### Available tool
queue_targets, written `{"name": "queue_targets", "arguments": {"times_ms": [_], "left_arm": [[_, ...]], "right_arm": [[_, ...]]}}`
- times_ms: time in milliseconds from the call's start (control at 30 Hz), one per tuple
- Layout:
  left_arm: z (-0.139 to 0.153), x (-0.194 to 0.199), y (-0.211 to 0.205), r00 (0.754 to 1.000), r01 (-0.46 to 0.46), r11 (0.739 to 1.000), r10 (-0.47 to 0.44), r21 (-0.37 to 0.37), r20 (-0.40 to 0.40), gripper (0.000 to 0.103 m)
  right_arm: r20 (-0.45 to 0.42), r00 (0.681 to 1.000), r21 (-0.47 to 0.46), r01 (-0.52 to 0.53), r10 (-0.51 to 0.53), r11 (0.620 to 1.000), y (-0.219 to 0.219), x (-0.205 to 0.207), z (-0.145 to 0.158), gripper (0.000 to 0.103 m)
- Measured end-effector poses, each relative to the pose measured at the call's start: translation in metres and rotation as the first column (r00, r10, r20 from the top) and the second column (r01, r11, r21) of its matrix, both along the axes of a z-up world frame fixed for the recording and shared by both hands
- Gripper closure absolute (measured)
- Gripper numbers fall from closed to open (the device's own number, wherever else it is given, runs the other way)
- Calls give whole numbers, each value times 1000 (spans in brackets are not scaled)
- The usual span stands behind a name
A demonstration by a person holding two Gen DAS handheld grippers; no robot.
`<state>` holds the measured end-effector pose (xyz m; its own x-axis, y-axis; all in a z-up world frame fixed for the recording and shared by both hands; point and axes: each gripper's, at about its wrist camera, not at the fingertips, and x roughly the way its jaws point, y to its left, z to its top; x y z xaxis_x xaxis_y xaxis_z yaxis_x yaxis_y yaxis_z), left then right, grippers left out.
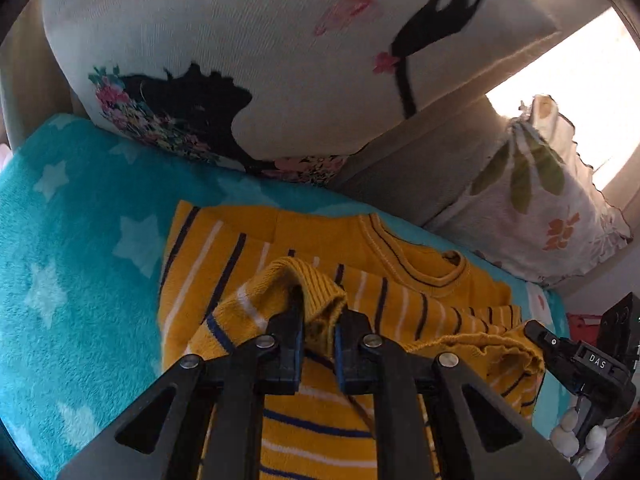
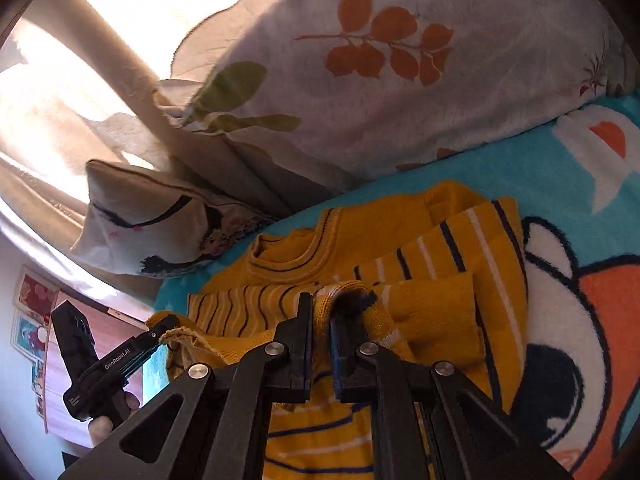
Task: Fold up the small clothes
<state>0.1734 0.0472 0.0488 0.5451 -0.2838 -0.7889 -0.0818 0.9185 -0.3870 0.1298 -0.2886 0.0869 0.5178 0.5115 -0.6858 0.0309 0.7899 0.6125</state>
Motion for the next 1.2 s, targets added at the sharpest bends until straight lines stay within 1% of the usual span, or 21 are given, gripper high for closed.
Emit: {"name": "queue_targets", "arguments": {"times_ms": [67, 100, 167, 200, 233, 267, 300, 333, 400, 467, 500, 533, 600, 667, 800, 867, 933, 1000, 1067, 1133, 1200], "left_arm": [[-13, 10, 9, 1000, -2, 998, 0, -68, -24, 91], [-17, 13, 13, 1000, -2, 995, 0, -98, -22, 88], [-20, 17, 23, 1000, 1, 988, -3, -154, -7, 82], [-19, 17, 28, 1000, 1, 984, 0, -176, 7, 75], [-16, 15, 32, 1000, 1, 981, 4, -193, 24, 68], [-13, 14, 37, 999, -1, 979, 9, -203, 38, 65], [-10, 12, 41, 999, -4, 979, 14, -204, 49, 59], [-6, 10, 44, 998, -8, 980, 19, -197, 57, 54], [1, 3, 51, 997, -5, 985, 19, -173, 76, 53], [10, -8, 55, 995, 13, 991, 0, -135, 98, 50], [14, -14, 57, 994, 18, 993, -6, -114, 109, 45], [17, -22, 60, 993, 23, 995, -11, -92, 120, 39], [20, -35, 65, 992, 23, 999, -18, -38, 126, 31], [17, -48, 70, 993, 25, 1000, -27, 19, 118, 28], [5, -66, 70, 992, 63, 990, -76, 127, 99, 20], [-4, -71, 66, 990, 104, 983, -117, 153, 80, 17], [-16, -68, 58, 986, 146, 973, -157, 180, 51, 17], [-27, -61, 52, 984, 168, 968, -176, 185, 27, 16], [-35, -55, 54, 984, 174, 976, -177, 130, 12, 16], [-37, -50, 54, 988, 145, 986, -148, 85, 36, 7], [-38, -46, 53, 993, 104, 994, -106, 46, 48, 2]], "right_arm": [[-37, 999, 61, 25, -22, 998, -7, 17, -14, 92], [-47, 998, 96, 35, -30, 995, -10, 24, -19, 92], [-57, 997, 124, 50, -43, 991, -15, 36, -27, 90], [-54, 997, 123, 59, -53, 991, -17, 41, -29, 88], [-54, 997, 129, 68, -61, 989, -19, 45, -31, 85], [-52, 996, 141, 82, -75, 987, -23, 48, -33, 82], [-45, 994, 144, 109, -103, 984, -27, 49, -34, 70], [-38, 990, 132, 142, -138, 981, -32, 50, -33, 54], [-27, 980, 100, 197, -195, 975, -40, 49, -32, 42], [-23, 980, 84, 198, -197, 977, -45, 46, -29, 42], [-17, 983, 70, 184, -183, 980, -46, 41, -25, 41], [-7, 986, 45, 169, -169, 985, -45, 35, -21, 37], [17, 991, -34, 132, -132, 991, -41, 23, -13, 30], [29, 997, -128, 78, -74, 989, -31, 9, -8, 27], [45, 999, -303, -4, 19, 953, -10, -14, -7, 20], [48, 998, -350, -22, 41, 936, -2, -19, -13, 19], [36, 997, -365, -44, 62, 930, 1, -23, -20, 17], [27, 998, -375, -50, 65, 926, 2, -22, -28, 15], [25, 997, -383, -59, 74, 922, 8, -19, -36, 9], [18, 997, -384, -60, 72, 921, 11, -12, -44, 4], [41, 997, -385, -46, 67, 922, 15, -9, -50, 1]]}}
